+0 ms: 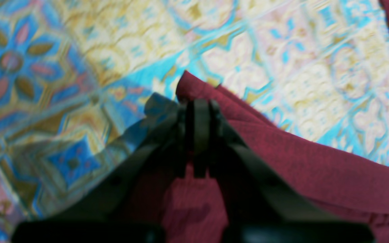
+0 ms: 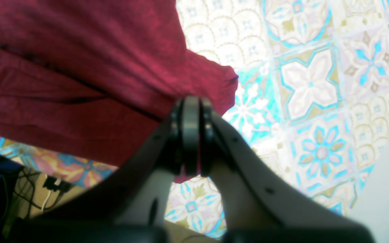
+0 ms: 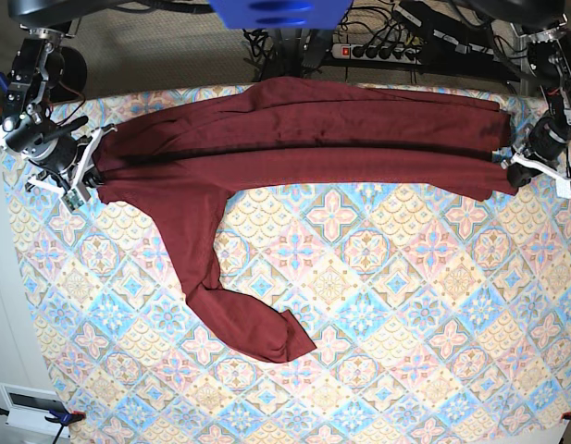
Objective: Layout the t-shirt on the table in an organized manner, then fold the t-shirt properly
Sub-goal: 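Lift the opposite edge with both grippers and fold it over the first fold, then release the left gripper and move the right gripper to the hanging sleeve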
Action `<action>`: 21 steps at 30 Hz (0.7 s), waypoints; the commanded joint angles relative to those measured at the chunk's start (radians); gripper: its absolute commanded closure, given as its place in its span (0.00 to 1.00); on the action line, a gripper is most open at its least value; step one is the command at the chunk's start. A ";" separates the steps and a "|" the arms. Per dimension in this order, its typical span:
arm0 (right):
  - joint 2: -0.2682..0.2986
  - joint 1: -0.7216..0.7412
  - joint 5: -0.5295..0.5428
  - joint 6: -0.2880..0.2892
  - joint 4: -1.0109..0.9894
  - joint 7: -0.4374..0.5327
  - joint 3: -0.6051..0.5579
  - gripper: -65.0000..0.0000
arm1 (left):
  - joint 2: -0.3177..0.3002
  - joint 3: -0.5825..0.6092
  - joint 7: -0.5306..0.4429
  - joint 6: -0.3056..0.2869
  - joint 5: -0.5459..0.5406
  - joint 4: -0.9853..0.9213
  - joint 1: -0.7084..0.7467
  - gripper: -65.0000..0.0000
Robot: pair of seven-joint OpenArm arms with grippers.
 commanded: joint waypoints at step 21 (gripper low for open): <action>0.084 -0.032 -0.210 -0.005 0.007 0.011 -0.165 1.00 | -0.006 0.075 -0.003 -0.002 0.186 0.017 -0.005 0.82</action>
